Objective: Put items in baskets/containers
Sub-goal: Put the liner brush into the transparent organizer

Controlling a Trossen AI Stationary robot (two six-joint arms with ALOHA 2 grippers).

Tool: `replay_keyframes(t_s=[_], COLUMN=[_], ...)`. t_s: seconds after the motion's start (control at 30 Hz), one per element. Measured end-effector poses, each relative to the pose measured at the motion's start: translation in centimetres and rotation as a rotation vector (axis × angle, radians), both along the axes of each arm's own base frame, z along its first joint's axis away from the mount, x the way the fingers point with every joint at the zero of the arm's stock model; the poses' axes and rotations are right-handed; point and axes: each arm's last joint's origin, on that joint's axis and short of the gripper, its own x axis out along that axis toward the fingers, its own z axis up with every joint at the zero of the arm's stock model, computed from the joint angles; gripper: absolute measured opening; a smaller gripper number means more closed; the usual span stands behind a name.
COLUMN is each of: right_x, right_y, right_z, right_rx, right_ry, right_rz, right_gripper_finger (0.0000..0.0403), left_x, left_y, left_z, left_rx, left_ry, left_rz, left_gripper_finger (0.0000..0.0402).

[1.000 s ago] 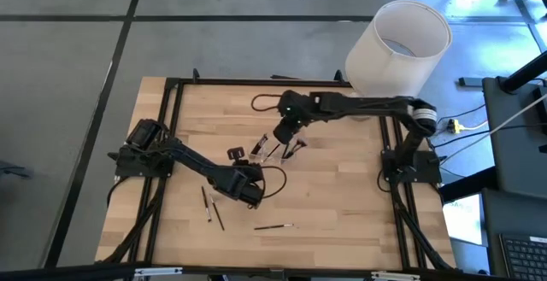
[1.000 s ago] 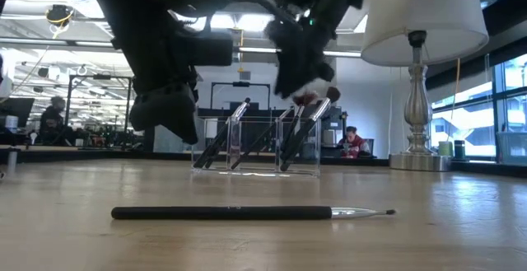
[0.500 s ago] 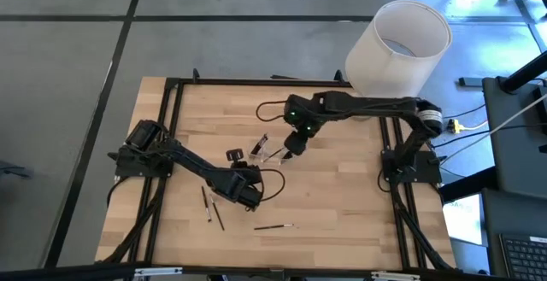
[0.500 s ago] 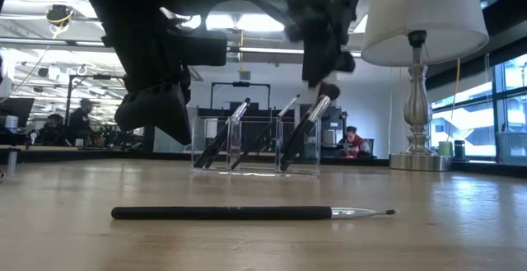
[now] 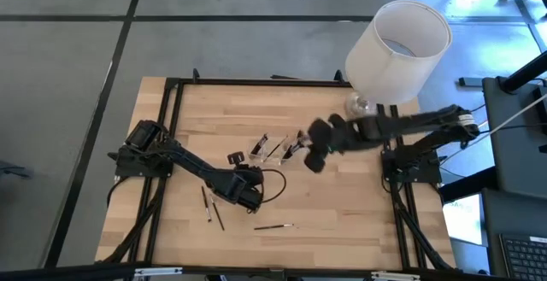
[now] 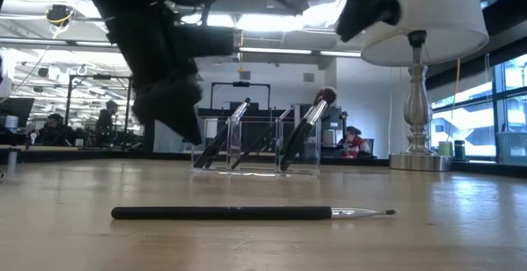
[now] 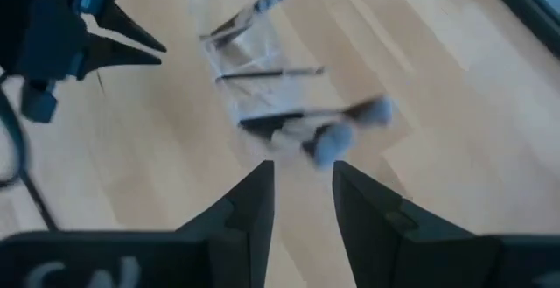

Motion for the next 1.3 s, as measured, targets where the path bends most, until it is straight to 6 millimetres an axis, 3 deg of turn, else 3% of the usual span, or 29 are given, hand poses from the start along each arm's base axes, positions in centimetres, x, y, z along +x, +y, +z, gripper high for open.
replay_keyframes(t_s=[0.17, 0.27, 0.4, 0.53, 0.7, 0.87, 1.03, 1.3], right_x=[-1.3, -1.5, -1.4, -1.2, -1.3, -1.8, -2.6, -4.8], right_y=[4.4, 6.2, 7.2, 7.2, 6.7, 6.2, 6.2, 9.4], right_z=[-4.0, -5.0, -4.0, -2.1, -0.8, -0.9, -1.4, -1.7], right_rx=[0.022, 0.044, 0.022, -0.052, -0.207, -0.308, -0.292, -0.259], right_ry=[-0.056, -0.106, -0.147, -0.196, -0.229, -0.214, -0.186, -0.243], right_rz=[0.061, 0.123, 0.193, 0.234, 0.2, 0.095, 0.006, -0.021], right_gripper_finger=[0.0118, 0.0118, 0.0118, 0.0118, 0.0118, 0.0118, 0.0118, 0.0118], left_x=[2.1, 3.8, 5.5, 6.2, 7.0, 7.4, 8.4, 11.2], left_y=[-1.0, -2.1, -3.4, -3.7, -4.5, -5.8, -7.4, -9.5], left_z=[0.6, 0.7, -0.1, -1.0, -0.1, 1.6, 0.9, -0.5], left_rx=[-0.116, -0.243, -0.446, -0.474, -0.562, -0.589, -0.543, -0.488], left_ry=[-0.184, -0.286, -0.367, -0.328, -0.333, -0.311, -0.296, -0.278], left_rz=[-0.082, -0.217, -0.388, -0.397, -0.454, -0.462, -0.426, -0.389], left_gripper_finger=[0.0047, 0.0048, 0.0056, 0.0069, 0.009, 0.0114, 0.012, 0.012])
